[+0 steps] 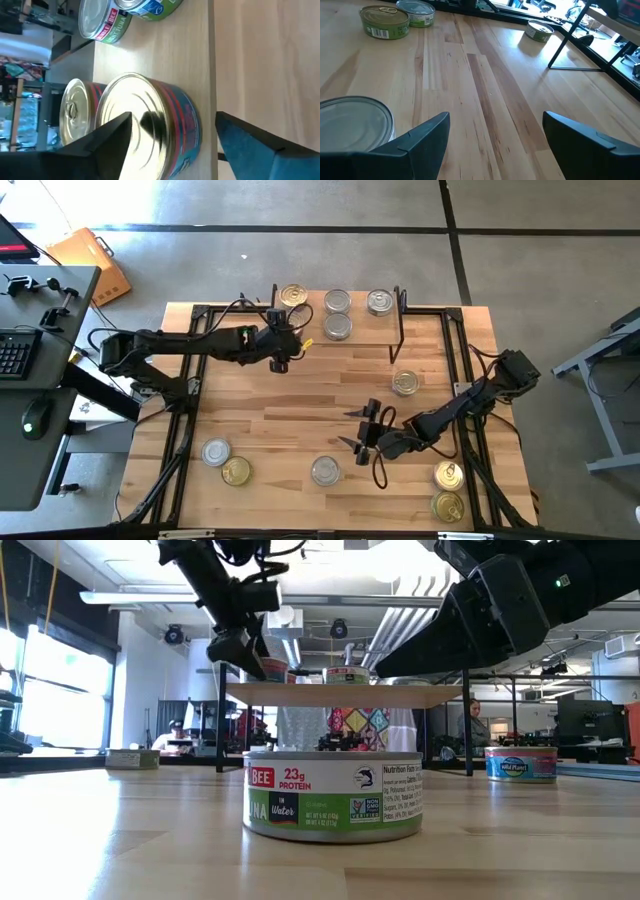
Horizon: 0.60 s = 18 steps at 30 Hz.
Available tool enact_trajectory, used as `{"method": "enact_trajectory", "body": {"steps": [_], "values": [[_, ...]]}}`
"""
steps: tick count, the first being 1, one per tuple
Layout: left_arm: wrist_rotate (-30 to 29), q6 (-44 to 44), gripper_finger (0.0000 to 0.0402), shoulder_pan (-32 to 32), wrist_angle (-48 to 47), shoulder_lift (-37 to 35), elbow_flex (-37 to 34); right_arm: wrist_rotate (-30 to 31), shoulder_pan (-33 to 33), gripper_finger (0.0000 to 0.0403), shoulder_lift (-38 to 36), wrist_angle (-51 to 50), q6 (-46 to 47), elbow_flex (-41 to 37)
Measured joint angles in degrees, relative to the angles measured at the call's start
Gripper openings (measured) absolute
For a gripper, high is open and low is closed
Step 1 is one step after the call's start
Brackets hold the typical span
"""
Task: Stack canned seafood by type on shelf
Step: Stack the green white tuna can on top of the other green white tuna can on the shelf
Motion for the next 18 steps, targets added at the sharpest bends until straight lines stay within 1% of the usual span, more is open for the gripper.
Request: {"method": "enact_trajectory", "body": {"steps": [4,8,18], "values": [[-0.29,-2.45,0.0294,0.0,-0.66,-0.26,0.0,0.0,0.0,0.0311,0.0,-0.01,-0.02,0.01],[-1.04,-3.48,0.0294,-0.21,0.23,-1.13,0.02,0.0,0.0,0.0311,0.0,0.0,-0.24,0.01],[-5.52,-3.46,0.0294,-2.5,2.05,-3.96,0.11,0.02,0.0,0.0311,0.0,0.04,-0.45,0.01]]}}
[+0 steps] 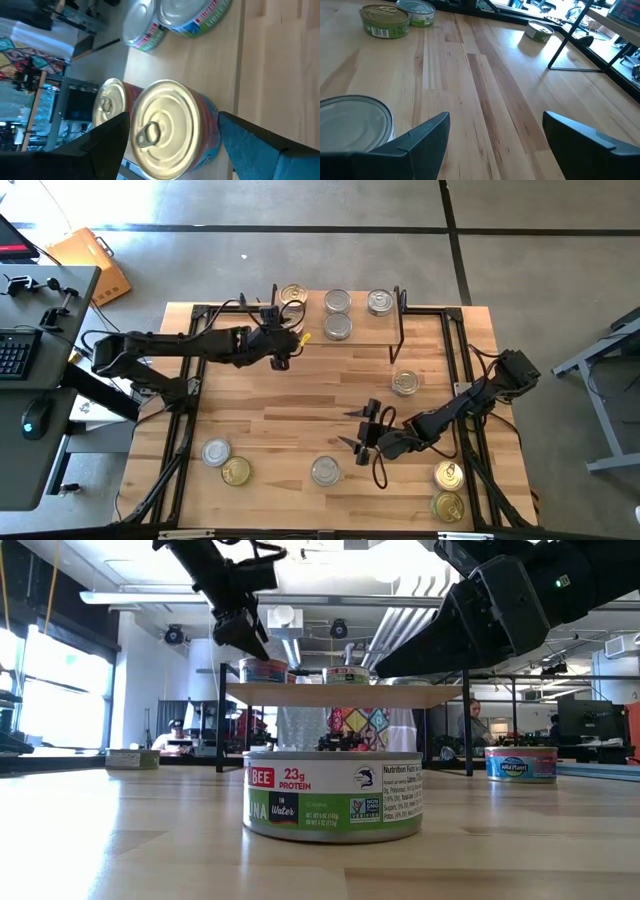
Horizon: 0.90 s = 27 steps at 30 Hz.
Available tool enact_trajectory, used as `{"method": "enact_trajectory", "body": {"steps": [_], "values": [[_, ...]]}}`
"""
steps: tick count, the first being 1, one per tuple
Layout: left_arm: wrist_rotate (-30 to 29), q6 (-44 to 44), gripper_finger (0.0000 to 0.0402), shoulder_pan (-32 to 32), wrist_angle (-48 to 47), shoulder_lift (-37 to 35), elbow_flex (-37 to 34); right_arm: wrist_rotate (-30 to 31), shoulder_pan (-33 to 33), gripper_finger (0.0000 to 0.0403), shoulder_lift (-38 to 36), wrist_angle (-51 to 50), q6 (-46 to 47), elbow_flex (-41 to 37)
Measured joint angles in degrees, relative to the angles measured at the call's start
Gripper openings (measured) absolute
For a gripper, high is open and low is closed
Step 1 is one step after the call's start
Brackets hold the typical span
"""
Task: Stack canned seafood by type on shelf
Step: Stack the green white tuna can on top of the other green white tuna can on the shelf
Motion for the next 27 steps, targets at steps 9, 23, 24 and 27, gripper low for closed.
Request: {"method": "enact_trajectory", "body": {"steps": [9,23,24,27], "values": [[-1.82,-8.16,0.0294,-7.58,0.38,-4.15,0.0,0.01,0.0,0.0311,0.0,0.0,-0.01,0.0],[-1.71,-27.7,0.0294,-31.08,-1.05,-2.89,0.04,0.02,-0.07,0.0311,0.02,0.41,-0.12,0.0],[-1.7,-29.48,0.0294,-32.47,-1.67,-2.43,0.04,0.01,-0.07,0.0311,0.02,0.63,-0.18,0.0],[-1.74,-36.03,0.0294,-36.34,-4.9,-0.8,0.04,0.01,-0.07,0.0311,0.02,1.54,-0.61,0.0]]}}
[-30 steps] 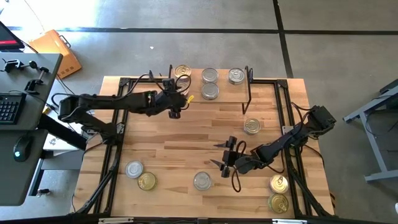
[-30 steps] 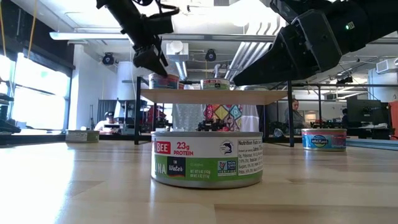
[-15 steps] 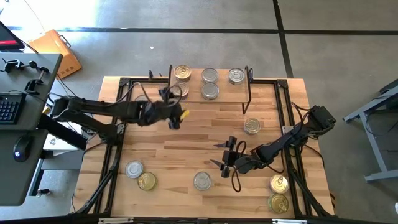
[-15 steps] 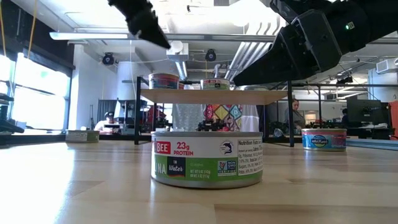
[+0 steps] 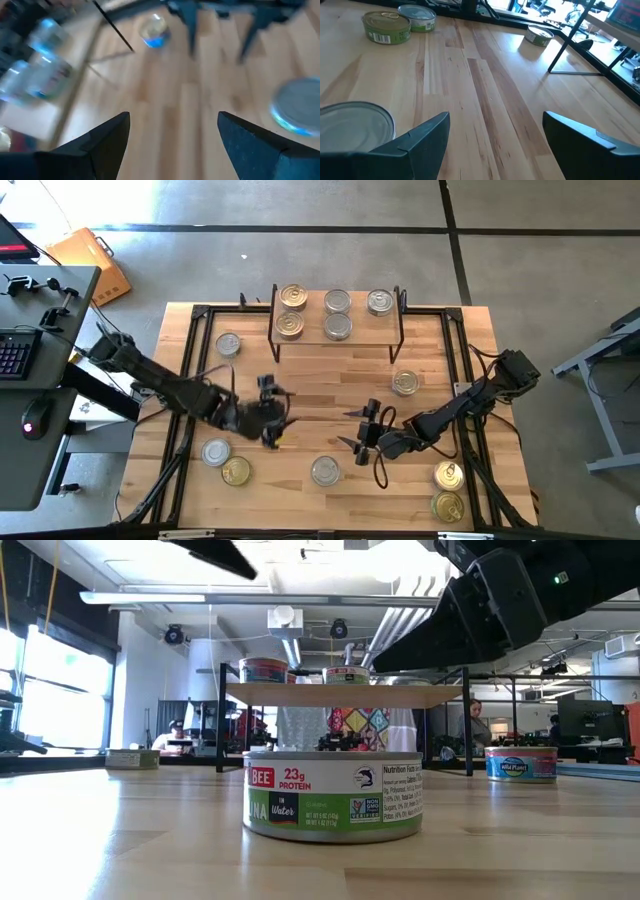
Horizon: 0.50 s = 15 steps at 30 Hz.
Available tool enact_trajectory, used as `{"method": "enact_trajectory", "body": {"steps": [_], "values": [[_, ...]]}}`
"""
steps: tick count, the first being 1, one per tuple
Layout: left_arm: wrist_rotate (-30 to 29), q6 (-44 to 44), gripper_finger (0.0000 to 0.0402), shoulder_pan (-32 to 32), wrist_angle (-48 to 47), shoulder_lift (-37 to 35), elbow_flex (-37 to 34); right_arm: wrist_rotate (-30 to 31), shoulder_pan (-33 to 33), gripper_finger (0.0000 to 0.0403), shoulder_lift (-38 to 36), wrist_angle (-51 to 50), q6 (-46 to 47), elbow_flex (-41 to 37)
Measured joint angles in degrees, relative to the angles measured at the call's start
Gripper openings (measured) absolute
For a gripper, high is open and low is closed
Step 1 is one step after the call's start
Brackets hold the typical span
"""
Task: Stack canned seafood by type on shelf
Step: Stack the green white tuna can on top of the other green white tuna can on the shelf
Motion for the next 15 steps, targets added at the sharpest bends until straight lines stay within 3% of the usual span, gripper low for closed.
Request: {"method": "enact_trajectory", "body": {"steps": [9,12,15], "values": [[-0.19,-30.92,0.0294,-8.57,-18.43,3.24,0.0,-1.25,0.0,0.0311,0.06,2.78,-1.88,0.0],[-0.66,-35.76,0.0294,-10.72,-18.38,4.18,0.0,-6.2,-0.39,0.0311,0.76,5.28,-2.47,0.0],[-1.42,-35.88,0.0294,-12.14,-14.9,6.17,0.0,-15.17,-0.92,0.0311,1.72,6.35,-3.51,0.0]]}}
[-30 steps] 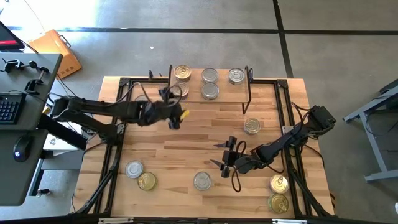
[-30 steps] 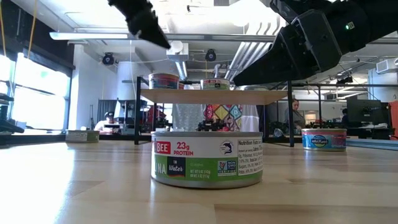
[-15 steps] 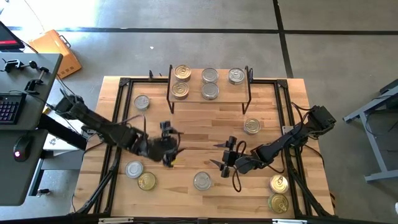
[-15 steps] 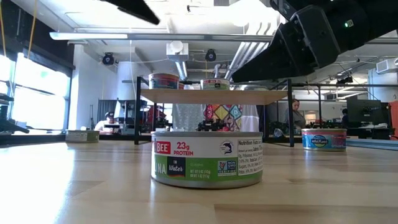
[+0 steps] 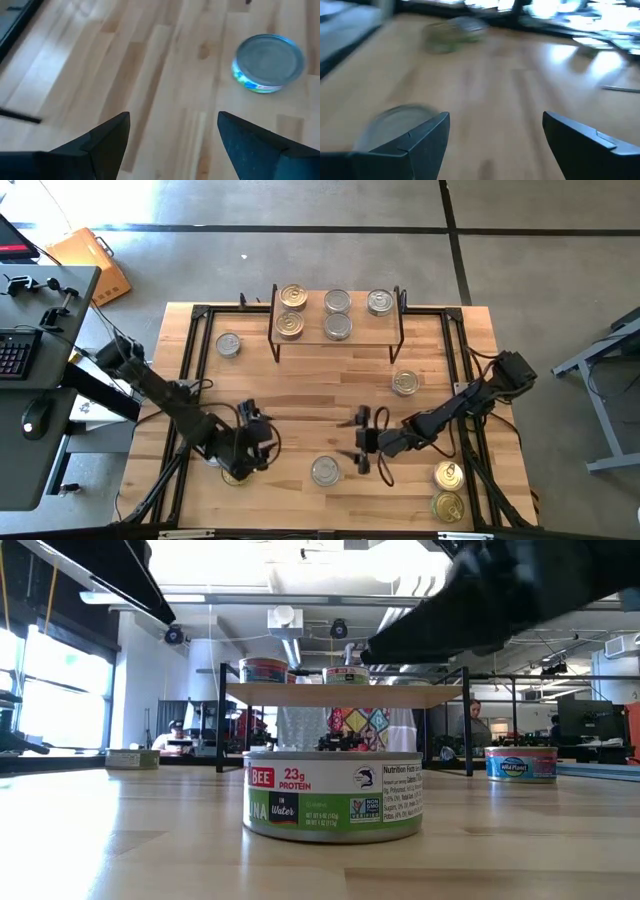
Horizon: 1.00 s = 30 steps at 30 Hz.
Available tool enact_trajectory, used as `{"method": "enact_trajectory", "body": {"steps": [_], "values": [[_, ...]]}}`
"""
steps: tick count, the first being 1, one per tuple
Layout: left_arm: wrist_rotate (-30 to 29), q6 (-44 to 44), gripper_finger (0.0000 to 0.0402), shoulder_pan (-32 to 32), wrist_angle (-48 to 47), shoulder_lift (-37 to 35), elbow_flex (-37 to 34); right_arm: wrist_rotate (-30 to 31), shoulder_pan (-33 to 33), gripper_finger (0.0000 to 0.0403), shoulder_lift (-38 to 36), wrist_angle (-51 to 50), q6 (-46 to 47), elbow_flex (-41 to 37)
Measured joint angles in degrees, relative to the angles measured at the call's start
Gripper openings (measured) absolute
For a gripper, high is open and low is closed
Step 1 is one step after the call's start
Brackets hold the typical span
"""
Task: Stack canned seafood by type on shelf
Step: Stack the green white tuna can on top of the other green white tuna can on the shelf
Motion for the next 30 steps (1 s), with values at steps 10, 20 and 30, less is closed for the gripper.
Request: {"method": "enact_trajectory", "body": {"steps": [10,20,30], "values": [[2.49,9.1,0.0294,1.28,19.53,12.93,-0.03,-22.0,3.9,0.0311,1.67,-1.68,-10.49,3.29],[19.94,24.84,0.0294,9.02,37.45,21.74,-0.04,-7.36,5.71,0.0254,11.27,-5.79,-11.28,9.99],[21.96,29.97,0.0294,10.7,37.76,18.48,-0.09,8.11,3.5,0.019,10.98,-14.37,-10.05,10.25]]}}
